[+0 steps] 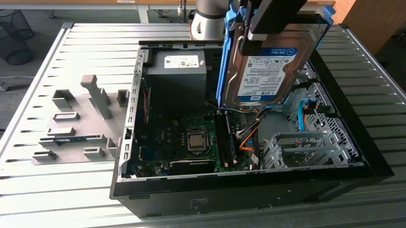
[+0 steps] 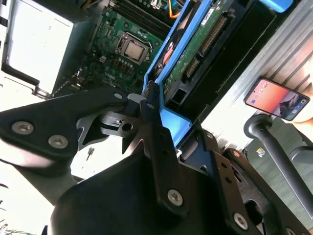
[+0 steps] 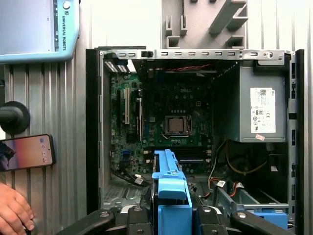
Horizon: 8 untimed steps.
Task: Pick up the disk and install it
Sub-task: 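Insert the disk into the insertion slot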
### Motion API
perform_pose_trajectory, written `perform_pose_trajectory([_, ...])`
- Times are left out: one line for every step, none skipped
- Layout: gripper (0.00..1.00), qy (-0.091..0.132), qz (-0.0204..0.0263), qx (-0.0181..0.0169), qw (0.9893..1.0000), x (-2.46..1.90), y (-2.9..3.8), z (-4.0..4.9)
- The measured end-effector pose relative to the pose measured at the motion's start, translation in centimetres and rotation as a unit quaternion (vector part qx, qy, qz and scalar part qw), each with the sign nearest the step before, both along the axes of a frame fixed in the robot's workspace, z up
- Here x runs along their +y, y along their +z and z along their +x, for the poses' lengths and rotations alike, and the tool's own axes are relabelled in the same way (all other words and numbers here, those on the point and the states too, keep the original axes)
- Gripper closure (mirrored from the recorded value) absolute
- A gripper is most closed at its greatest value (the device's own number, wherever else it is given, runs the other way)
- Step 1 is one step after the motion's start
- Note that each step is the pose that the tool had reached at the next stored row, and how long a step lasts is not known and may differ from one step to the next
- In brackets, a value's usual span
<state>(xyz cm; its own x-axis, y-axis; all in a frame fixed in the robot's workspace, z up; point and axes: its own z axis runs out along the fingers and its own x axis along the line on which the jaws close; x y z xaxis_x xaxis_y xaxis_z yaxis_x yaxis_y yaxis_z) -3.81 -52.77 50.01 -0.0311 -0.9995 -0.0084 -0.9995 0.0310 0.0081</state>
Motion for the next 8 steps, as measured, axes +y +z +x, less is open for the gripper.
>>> perform_pose_trajectory([0.63, 0.000, 0.0000, 0.0000, 1.0000, -0.18, -0.04, 0.00])
perform_pose_trajectory([0.63, 0.000, 0.0000, 0.0000, 1.0000, -0.34, -0.07, 0.01])
perform_pose_trajectory([0.63, 0.000, 0.0000, 0.0000, 1.0000, -0.49, -0.11, 0.02])
perform_pose_trajectory([0.63, 0.000, 0.0000, 0.0000, 1.0000, -0.64, -0.14, 0.04])
perform_pose_trajectory([0.63, 0.000, 0.0000, 0.0000, 1.0000, -0.76, -0.18, 0.07])
perform_pose_trajectory([0.63, 0.000, 0.0000, 0.0000, 1.0000, -0.89, -0.20, 0.17])
perform_pose_trajectory([0.63, 0.000, -0.0001, 0.0000, 1.0000, -0.99, -0.21, 0.31])
perform_pose_trajectory([0.63, 0.000, 0.0000, 0.0000, 1.0000, -1.07, -0.22, 0.52])
